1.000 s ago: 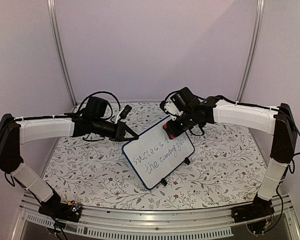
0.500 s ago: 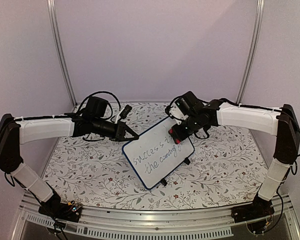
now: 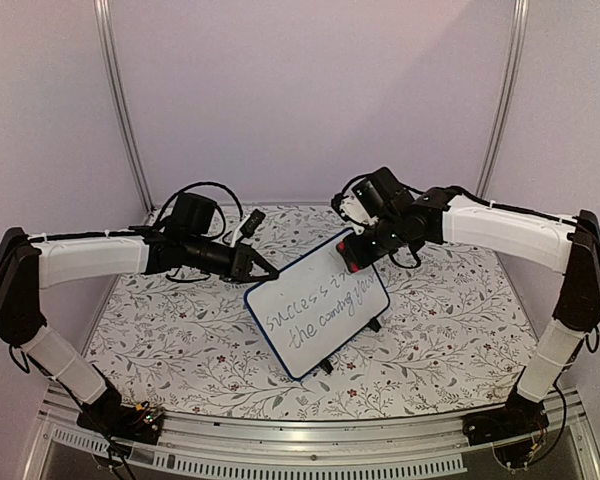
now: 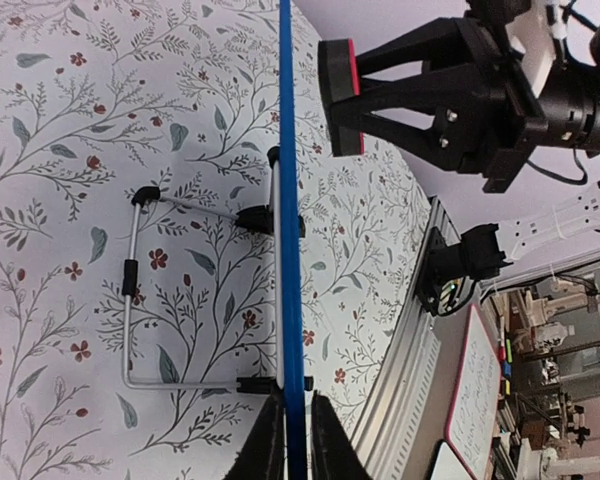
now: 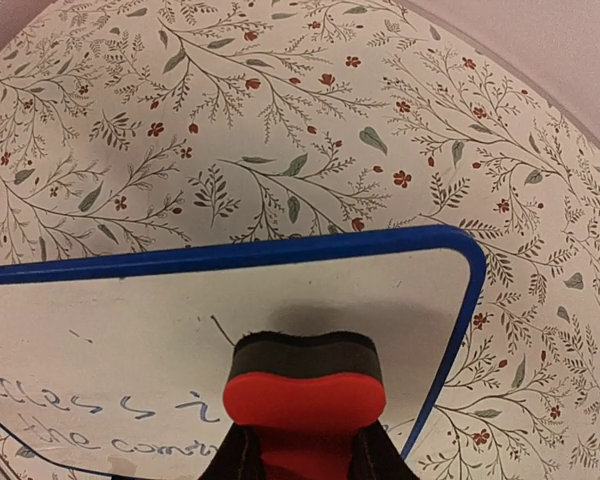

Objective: Erase the whiteboard
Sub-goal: Erase the whiteboard at the center of the board.

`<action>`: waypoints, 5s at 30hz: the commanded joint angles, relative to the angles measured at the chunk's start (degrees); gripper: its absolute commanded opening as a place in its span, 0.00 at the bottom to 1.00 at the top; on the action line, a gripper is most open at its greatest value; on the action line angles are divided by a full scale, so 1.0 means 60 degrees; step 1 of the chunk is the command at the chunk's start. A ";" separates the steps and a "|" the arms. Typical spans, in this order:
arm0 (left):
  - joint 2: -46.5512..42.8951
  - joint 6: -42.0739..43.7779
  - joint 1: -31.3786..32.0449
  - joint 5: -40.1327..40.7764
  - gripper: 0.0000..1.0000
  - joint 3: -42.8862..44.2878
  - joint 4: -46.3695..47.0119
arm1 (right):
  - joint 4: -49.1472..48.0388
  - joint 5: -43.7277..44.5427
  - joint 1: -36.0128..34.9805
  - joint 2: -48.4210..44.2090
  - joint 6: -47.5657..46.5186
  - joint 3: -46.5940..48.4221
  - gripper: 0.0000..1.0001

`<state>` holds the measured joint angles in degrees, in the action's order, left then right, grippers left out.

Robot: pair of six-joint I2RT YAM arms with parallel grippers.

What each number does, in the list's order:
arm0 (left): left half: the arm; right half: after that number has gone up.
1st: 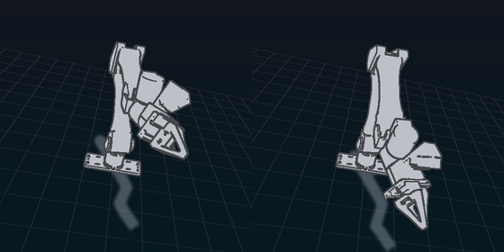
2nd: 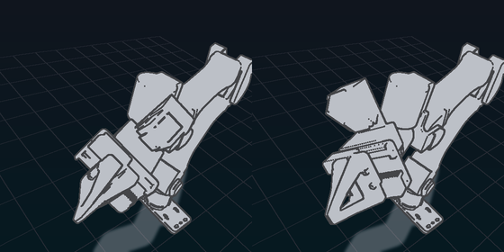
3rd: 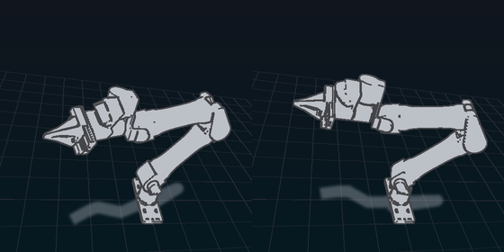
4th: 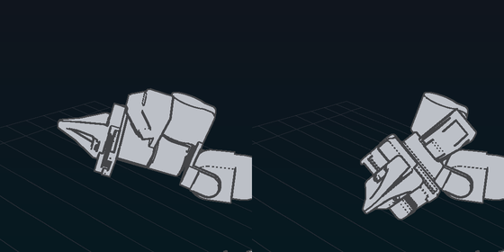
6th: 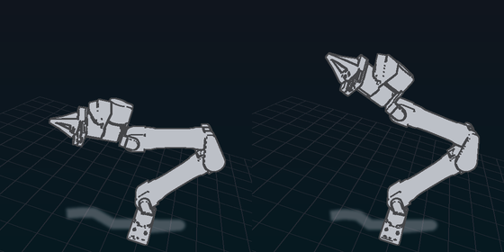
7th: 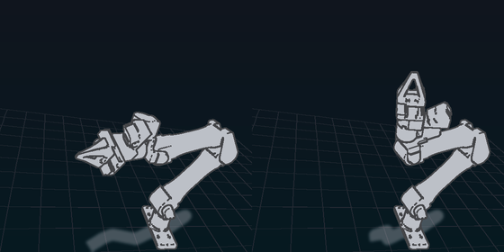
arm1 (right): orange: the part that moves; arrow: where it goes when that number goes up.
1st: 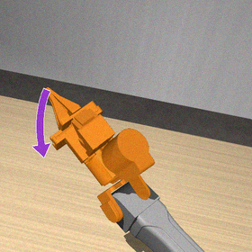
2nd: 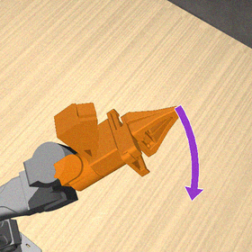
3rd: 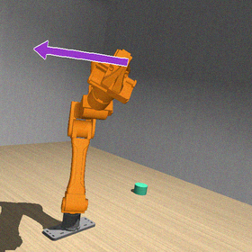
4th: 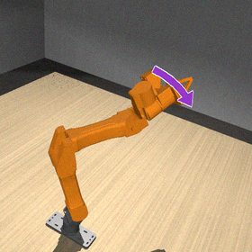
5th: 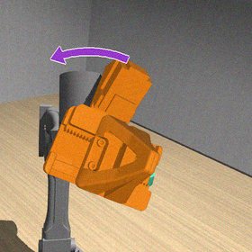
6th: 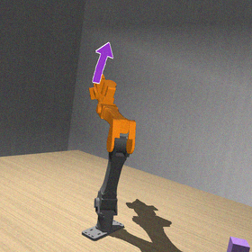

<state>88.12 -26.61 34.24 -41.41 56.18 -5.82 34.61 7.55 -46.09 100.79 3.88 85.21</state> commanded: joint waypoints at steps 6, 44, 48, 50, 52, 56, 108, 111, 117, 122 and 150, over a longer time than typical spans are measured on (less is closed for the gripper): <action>-0.0310 0.0111 -0.0013 -0.0143 0.38 -0.0089 0.0281 | 0.0238 0.0797 -0.1584 -0.1320 0.0691 -0.0898 0.20; -0.1950 0.0093 -0.0881 -0.0075 0.55 -0.1495 -0.0142 | -0.0242 0.1195 -0.4492 0.1695 0.2342 0.1167 0.20; -0.1836 0.0076 -0.0875 -0.0145 0.54 -0.1504 -0.0155 | -0.0304 0.1482 -0.4492 0.1771 0.2663 0.0944 0.20; -0.1753 0.0072 -0.0862 -0.0211 0.52 -0.1490 -0.0145 | -0.0522 0.1556 -0.4493 0.1623 0.2728 0.0638 0.21; -0.1690 0.0054 -0.0866 -0.0275 0.50 -0.1497 -0.0131 | -0.0676 0.1677 -0.4492 0.1483 0.2758 0.0414 0.20; -0.1621 0.0037 -0.0860 -0.0259 0.48 -0.1501 -0.0138 | -0.0825 0.1899 -0.4499 0.1277 0.2777 0.0174 0.20; -0.1423 0.0101 -0.0530 -0.0177 0.00 -0.1452 -0.0173 | 0.0056 0.2738 -0.4904 0.2351 0.2932 0.0847 0.21; -0.1454 0.0090 -0.0525 -0.0174 0.00 -0.1442 -0.0182 | 0.0115 0.2577 -0.4910 0.2339 0.3033 0.0653 0.20; -0.1455 0.0079 -0.0531 -0.0170 0.00 -0.1444 -0.0157 | 0.0210 0.2495 -0.5109 0.2354 0.3196 0.0416 0.20; -0.1502 0.0081 -0.0528 -0.0117 0.00 -0.1469 -0.0161 | 0.0334 0.2509 -0.5134 0.2383 0.3289 0.0387 0.20; -0.1429 0.0075 -0.0533 -0.0182 0.00 -0.1461 -0.0138 | -0.0012 0.2705 -0.4221 0.2507 0.1725 0.1674 0.21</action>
<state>79.44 -25.17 30.76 -43.07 47.83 -6.87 35.44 23.70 -72.29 114.10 15.55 95.33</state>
